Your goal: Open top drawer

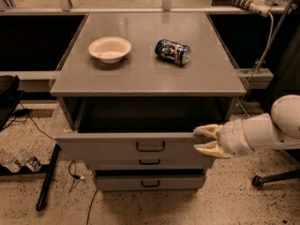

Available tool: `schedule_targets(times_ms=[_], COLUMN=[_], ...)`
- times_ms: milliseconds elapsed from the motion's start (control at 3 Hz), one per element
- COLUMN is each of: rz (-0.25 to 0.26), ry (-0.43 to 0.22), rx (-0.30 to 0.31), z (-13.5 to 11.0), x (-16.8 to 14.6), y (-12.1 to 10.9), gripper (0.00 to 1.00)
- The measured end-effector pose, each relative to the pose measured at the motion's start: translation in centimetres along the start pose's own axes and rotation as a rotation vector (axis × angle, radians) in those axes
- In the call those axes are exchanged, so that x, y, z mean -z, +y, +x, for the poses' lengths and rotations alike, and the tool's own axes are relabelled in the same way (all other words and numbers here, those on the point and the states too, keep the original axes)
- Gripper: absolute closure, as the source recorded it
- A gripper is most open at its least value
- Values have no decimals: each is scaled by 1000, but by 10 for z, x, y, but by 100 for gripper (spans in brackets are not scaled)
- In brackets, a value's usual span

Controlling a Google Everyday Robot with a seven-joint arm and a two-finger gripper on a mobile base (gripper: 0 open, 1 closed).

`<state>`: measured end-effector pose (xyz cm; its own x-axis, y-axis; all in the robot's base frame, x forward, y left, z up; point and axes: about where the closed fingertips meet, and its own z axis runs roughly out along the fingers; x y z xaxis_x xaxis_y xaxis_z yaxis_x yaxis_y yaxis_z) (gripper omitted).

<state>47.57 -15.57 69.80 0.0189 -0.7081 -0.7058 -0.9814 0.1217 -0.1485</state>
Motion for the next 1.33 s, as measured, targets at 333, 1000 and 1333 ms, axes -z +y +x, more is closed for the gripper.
schedule_targets(times_ms=[333,1000,1333], rz=[0,0,0], ry=[0,0,0], rx=[0,0,0], z=[0,0,0], x=[0,0,0], y=[0,0,0], gripper=[81,34,11])
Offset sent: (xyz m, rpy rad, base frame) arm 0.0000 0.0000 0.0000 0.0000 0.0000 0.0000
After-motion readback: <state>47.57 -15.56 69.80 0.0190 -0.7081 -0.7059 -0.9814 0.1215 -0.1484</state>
